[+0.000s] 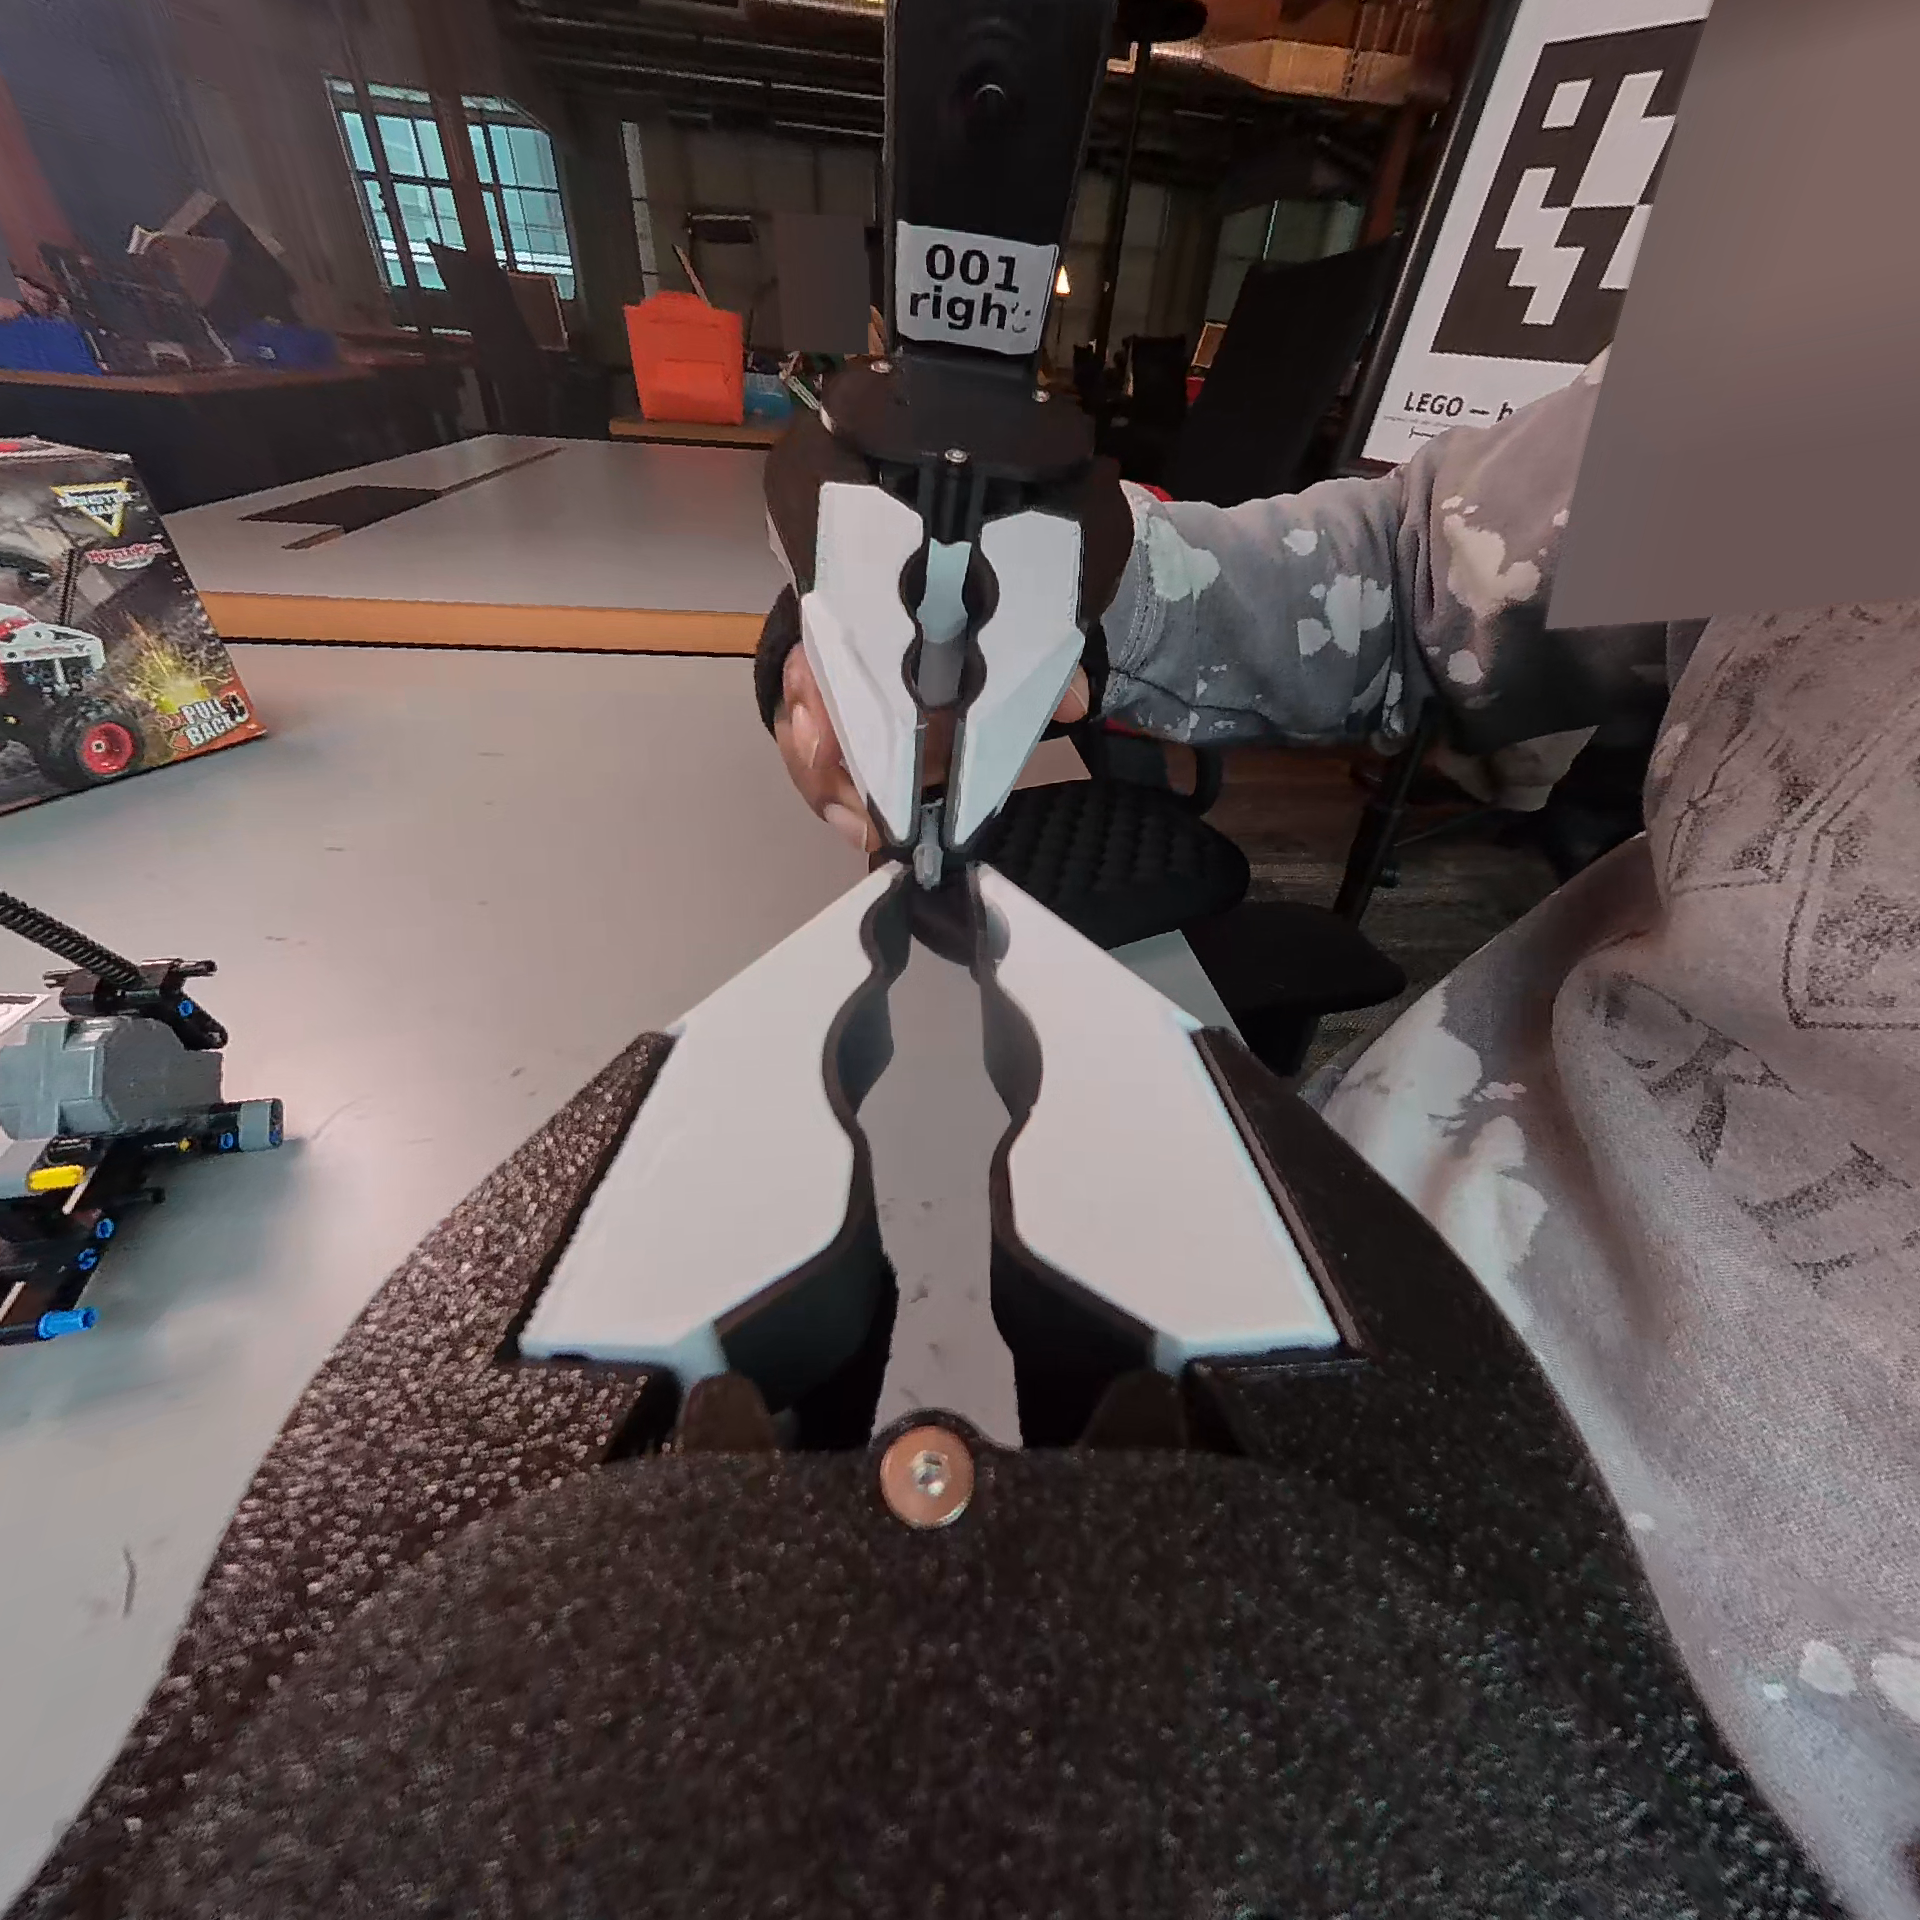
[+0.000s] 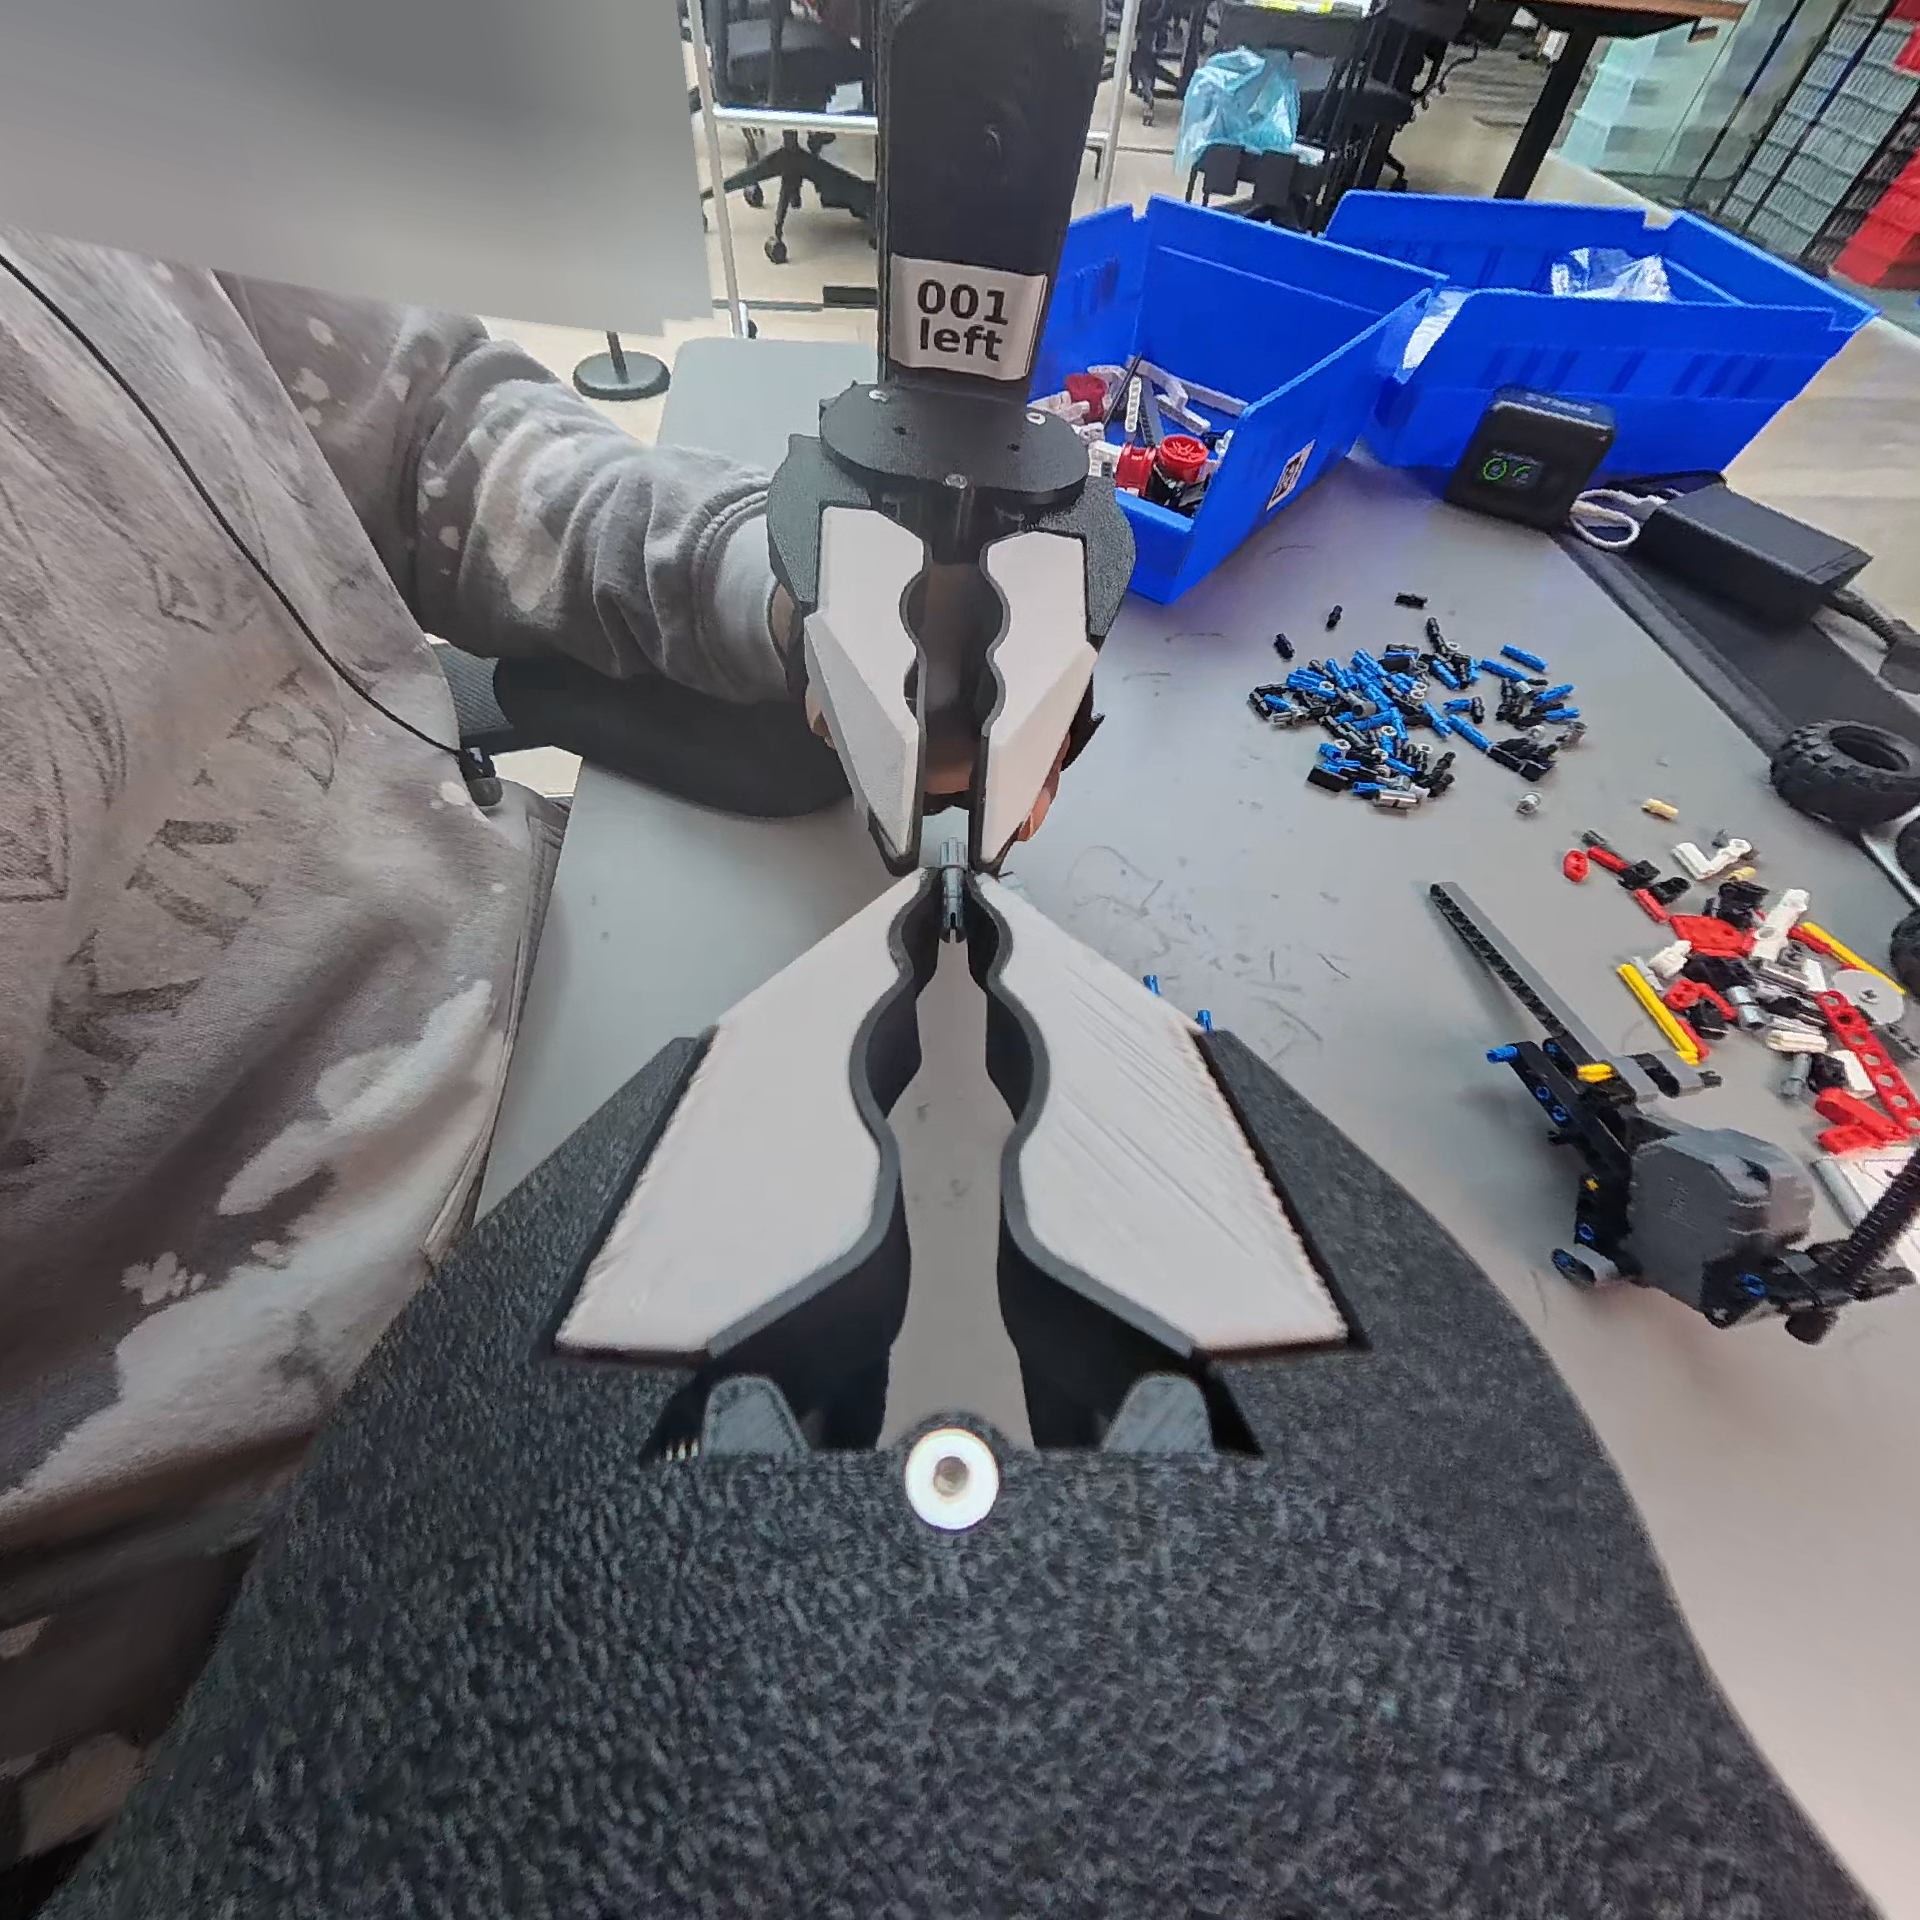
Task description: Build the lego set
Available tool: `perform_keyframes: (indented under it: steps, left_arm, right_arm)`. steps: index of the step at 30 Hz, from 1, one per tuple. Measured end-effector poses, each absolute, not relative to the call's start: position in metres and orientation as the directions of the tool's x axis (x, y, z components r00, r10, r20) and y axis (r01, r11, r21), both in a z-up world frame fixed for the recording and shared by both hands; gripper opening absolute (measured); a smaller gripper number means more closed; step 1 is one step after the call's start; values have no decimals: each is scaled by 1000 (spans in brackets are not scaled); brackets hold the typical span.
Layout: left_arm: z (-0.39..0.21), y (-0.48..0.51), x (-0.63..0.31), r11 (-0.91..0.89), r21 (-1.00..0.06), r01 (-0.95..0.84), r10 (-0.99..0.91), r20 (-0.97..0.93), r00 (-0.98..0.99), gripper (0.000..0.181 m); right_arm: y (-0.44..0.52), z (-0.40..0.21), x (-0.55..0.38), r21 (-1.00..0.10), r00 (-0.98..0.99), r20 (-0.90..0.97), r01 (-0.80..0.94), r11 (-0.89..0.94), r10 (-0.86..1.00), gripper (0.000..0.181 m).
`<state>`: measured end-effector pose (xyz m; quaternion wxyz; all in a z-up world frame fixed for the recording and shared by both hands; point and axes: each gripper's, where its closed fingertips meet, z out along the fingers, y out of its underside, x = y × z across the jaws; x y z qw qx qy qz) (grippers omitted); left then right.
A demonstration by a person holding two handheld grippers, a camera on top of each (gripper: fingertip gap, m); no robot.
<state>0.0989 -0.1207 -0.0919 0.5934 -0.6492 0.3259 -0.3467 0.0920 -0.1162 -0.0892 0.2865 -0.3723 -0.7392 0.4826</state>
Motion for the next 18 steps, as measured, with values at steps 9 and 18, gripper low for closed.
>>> perform_keyframes:
  steps: [9, 18]
  left_arm:
    - [-77, -126, 96, -121, -985, 126, -860, 167, 482, 5]
    - [-41, -140, 87, -231, -857, 461, -898, 370, 238, 3]
  right_arm:
    - [-123, -77, 90, -959, -558, 73, 189, 213, 826, 4]
    - [-138, -41, 84, -986, -471, 164, -43, 163, 867, 5]
